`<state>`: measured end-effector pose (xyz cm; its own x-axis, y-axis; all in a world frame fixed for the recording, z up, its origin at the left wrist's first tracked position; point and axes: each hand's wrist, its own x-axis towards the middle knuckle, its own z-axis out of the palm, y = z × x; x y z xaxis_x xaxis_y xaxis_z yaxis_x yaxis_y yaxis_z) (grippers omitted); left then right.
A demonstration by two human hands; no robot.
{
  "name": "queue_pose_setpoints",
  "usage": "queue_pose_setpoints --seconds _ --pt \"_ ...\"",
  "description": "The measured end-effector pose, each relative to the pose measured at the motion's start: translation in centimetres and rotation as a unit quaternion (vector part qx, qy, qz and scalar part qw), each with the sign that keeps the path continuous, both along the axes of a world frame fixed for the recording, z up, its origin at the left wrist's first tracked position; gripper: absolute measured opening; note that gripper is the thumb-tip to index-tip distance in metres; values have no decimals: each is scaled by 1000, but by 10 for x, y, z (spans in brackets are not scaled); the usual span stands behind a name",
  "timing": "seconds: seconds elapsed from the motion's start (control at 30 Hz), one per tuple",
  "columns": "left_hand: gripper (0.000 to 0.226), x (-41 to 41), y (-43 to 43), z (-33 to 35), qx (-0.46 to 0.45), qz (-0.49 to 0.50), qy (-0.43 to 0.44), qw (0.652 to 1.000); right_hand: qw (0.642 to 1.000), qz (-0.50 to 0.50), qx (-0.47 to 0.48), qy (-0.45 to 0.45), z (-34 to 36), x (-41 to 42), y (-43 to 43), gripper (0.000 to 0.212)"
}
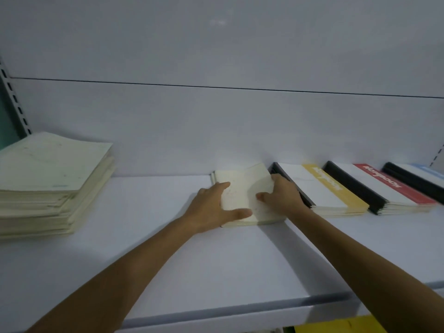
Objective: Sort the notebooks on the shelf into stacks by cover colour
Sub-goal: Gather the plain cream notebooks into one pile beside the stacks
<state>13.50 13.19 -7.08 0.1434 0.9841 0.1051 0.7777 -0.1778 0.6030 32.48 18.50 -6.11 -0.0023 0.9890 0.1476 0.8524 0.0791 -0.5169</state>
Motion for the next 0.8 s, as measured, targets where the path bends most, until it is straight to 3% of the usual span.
queue_pose_setpoints --seconds 0.1,0.47,0.8 --pt "108 -3 -5 -5 5 -26 94 995 999 24 -14 -44 -4 -1 0 52" --pt "94 1 -6 -4 41 -21 146 988 977 52 31 -202 -15 -4 -8 36" --pt "92 8 -16 4 -9 -6 136 991 978 88 40 -186 -2 -5 -19 32"
